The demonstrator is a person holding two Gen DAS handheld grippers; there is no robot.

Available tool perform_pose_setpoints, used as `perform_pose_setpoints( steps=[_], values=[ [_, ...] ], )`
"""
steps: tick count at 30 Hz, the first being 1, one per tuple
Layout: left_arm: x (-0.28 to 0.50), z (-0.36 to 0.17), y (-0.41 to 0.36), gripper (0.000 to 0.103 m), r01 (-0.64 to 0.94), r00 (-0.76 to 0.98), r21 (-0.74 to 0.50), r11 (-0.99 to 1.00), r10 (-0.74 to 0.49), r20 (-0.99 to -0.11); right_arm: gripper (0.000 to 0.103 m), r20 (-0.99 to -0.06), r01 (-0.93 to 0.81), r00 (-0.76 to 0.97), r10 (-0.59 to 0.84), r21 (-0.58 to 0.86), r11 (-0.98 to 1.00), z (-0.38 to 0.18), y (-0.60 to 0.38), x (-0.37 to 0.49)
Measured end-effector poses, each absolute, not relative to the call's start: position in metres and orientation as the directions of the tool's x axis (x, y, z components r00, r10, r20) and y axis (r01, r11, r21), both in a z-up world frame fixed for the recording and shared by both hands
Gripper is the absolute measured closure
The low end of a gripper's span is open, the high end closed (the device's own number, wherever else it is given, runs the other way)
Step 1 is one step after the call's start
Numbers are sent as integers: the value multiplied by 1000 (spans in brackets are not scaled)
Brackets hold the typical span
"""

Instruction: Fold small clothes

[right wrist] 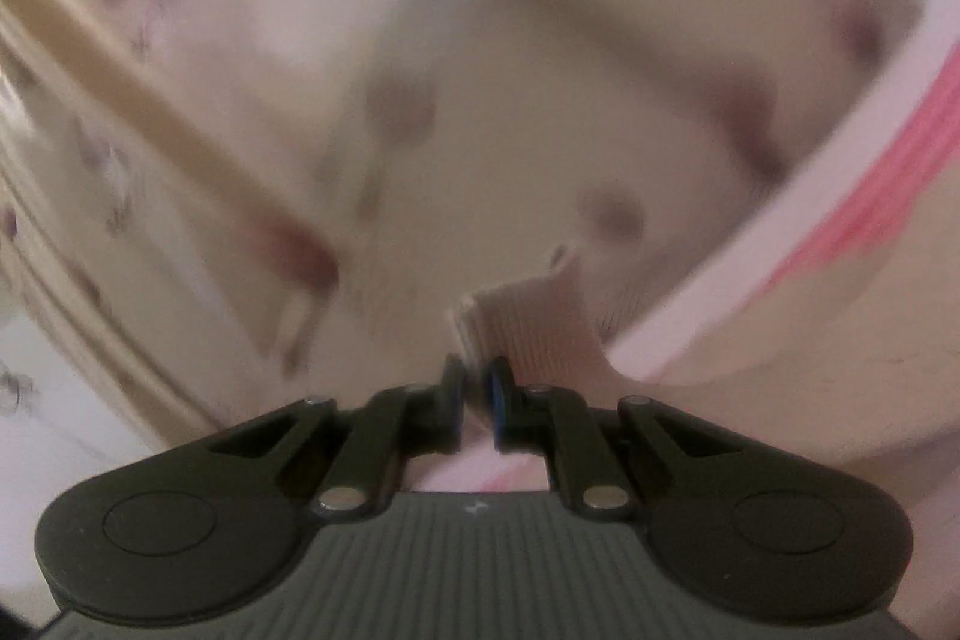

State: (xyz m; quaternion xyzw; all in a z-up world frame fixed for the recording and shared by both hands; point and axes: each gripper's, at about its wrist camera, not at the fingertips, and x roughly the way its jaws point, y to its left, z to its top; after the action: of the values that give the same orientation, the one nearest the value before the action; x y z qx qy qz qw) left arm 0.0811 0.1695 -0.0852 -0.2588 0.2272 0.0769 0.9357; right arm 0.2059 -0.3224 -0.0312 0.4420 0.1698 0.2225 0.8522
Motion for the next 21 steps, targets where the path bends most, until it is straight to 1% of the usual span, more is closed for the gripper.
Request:
perform_pose_setpoints(
  steps=[4,7,11,18,19,20,21],
  values=[
    [80,-85,172,0,-257,890,-465,847,20,-456,94,-170,-197,805,568,828,526,-64,-259,224],
    [79,-86,174,0,-253,893,-476,842,14,-449,94,-237,-186,786,571,790,584,-81,-221,232],
    [77,-88,177,0,-245,901,-505,827,3,-433,94,-304,-200,767,565,724,661,-91,-182,237],
    [77,-89,180,0,-239,907,-526,816,-6,-421,93,-346,-247,700,625,704,665,-92,-153,238],
    [76,-89,180,0,-238,908,-530,814,-7,-419,92,-367,-261,689,625,678,687,-88,-153,234],
    [76,-89,181,0,-237,908,-532,813,-9,-418,89,-390,-281,678,623,645,710,-84,-156,229],
    [76,-89,181,0,-236,909,-533,812,-10,-417,82,-420,-308,674,607,587,748,-79,-156,221]
  ],
)
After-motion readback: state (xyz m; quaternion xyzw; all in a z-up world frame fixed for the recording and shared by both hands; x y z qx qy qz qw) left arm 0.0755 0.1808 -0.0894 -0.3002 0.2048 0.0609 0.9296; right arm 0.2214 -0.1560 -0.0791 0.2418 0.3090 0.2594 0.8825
